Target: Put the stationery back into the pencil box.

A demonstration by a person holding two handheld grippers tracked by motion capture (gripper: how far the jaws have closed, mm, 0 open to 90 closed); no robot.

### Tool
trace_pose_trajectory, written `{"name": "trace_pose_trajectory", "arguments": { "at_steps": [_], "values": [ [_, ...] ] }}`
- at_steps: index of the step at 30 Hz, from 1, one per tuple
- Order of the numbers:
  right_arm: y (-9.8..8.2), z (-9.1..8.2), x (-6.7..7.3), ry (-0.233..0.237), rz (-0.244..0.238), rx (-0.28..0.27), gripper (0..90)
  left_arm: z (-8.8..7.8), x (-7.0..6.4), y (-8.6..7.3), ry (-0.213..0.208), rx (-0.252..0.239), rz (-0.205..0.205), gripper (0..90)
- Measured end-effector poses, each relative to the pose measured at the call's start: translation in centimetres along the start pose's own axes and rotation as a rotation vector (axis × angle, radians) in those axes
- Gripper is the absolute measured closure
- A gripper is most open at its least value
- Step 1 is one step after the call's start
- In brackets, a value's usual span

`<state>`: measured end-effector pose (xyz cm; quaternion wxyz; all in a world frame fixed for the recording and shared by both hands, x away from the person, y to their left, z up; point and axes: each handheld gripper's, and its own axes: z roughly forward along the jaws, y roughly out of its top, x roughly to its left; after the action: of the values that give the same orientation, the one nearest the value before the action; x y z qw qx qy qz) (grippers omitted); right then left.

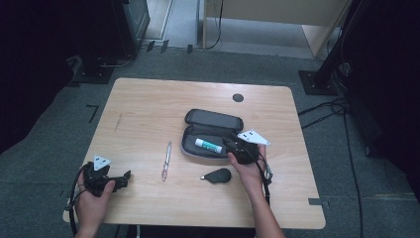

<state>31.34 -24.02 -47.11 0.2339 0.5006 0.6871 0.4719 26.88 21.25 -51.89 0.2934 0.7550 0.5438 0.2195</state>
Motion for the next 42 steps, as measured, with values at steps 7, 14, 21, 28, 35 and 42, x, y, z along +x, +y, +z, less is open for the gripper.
{"name": "trace_pose_trajectory", "arguments": {
  "at_steps": [7, 14, 21, 28, 35, 42],
  "values": [
    [0.1, -0.3, 1.3, 0.042, 0.014, 0.007, 63.7, 0.0, 0.0, 0.0, 0.0, 0.0, 0.0, 0.0],
    [-0.2, -0.8, 3.1, 0.08, -0.011, 0.0, 61.7, 0.0, -0.2, 0.0, 0.002, 0.0, -0.003, 0.0],
    [-1.1, -1.7, 3.4, 0.09, -0.001, 0.014, 57.6, 0.0, -0.4, 0.0, 0.02, -0.003, -0.023, 0.0],
    [-2.5, -2.7, 3.4, 0.098, 0.011, 0.036, 53.5, -0.2, -1.4, 0.6, 0.015, 0.004, -0.055, 0.0],
    [-3.3, -3.6, 3.7, 0.111, 0.016, 0.039, 51.9, -0.6, -3.9, 2.0, -0.095, -0.034, -0.017, 6.6],
    [-3.9, -4.4, 4.2, 0.119, 0.006, 0.035, 51.8, 0.5, -6.8, 3.6, -0.199, -0.043, 0.019, 16.2]
  ]
}}
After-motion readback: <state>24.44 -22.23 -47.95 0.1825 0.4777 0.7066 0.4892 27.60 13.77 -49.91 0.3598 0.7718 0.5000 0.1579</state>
